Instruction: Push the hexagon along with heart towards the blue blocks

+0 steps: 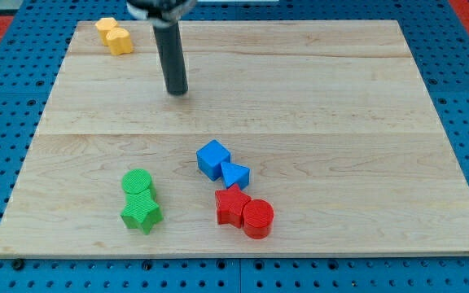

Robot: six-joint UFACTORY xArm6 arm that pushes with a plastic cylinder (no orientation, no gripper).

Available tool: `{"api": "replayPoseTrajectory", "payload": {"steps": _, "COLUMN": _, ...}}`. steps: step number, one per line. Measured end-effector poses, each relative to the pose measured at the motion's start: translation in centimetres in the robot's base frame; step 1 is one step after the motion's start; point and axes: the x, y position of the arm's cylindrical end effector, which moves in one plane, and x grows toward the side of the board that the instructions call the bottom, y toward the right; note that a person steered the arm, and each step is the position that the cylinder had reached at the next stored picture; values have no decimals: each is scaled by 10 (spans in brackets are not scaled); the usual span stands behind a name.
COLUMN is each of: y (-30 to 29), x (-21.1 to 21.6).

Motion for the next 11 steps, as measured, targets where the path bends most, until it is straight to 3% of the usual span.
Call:
{"api": "replayPoseTrajectory", "payload": {"steps": 1, "y": -20, "x": -85}}
{"api": "replayPoseTrajectory", "payload": {"steps": 2, "y": -66, "x": -135}}
{"api": "replayPoseTrajectory", "payload": {"steps": 4, "y": -159, "x": -135}}
{"api": "replayPoseTrajectory", "payload": {"steps": 5, "y": -186, "x": -122}}
{"api": "replayPoseTrajectory", "payload": {"steps": 6, "y": -142, "x": -109}}
{"api": "replayPoseTrajectory", "payload": {"steps": 7, "y": -51, "x": -102}}
{"api": "replayPoseTrajectory", "payload": {"steps": 8, "y": -29, "x": -62}}
{"api": "replayPoseTrajectory", "payload": {"steps": 10, "y": -20, "x": 27}}
{"api": "replayPoseTrajectory", "payload": {"steps": 11, "y": -34, "x": 35}}
